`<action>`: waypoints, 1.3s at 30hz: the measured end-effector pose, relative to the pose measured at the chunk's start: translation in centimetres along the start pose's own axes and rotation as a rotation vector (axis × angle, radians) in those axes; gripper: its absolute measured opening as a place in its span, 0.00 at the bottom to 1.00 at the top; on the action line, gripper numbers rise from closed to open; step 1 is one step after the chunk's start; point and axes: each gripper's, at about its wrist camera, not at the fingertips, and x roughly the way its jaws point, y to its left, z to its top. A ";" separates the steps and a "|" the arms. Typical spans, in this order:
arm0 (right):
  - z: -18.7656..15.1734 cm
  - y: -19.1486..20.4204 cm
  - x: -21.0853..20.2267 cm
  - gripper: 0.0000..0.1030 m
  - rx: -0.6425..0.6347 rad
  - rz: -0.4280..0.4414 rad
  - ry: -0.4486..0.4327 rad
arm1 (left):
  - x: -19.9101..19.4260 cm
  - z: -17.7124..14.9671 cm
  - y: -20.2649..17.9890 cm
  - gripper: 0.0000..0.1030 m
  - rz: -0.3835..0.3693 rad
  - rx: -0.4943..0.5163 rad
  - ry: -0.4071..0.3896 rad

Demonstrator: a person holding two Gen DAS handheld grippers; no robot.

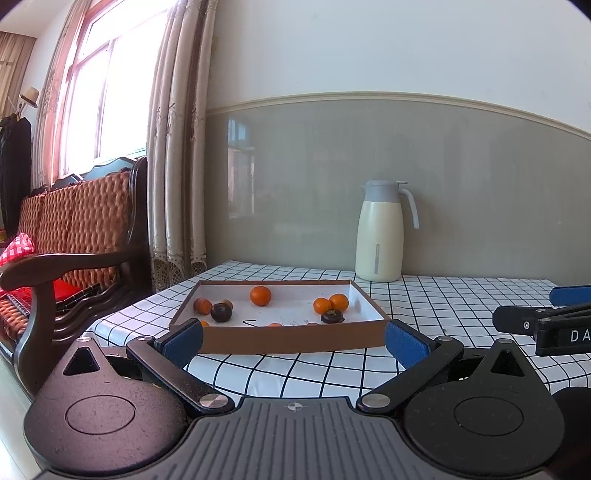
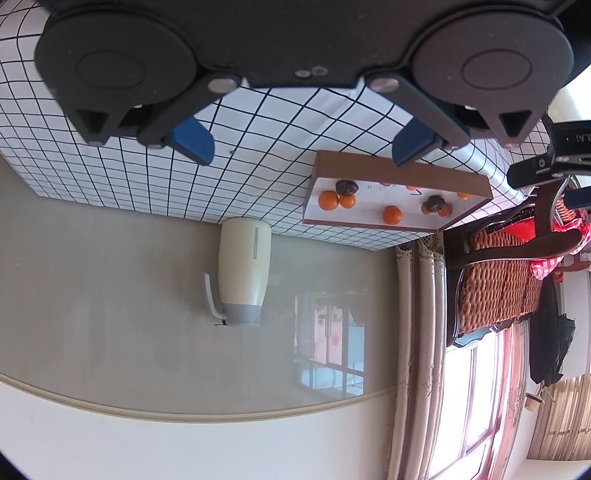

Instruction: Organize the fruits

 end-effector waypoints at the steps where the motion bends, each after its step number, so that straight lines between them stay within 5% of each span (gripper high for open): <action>1: 0.1 -0.1 0.1 0.94 0.001 0.000 0.001 | 0.0 0.0 0.0 1.00 0.001 0.001 0.000; 39: 0.2 -0.2 0.2 0.94 0.002 0.002 0.005 | -0.1 0.0 -0.1 1.00 0.006 0.008 -0.006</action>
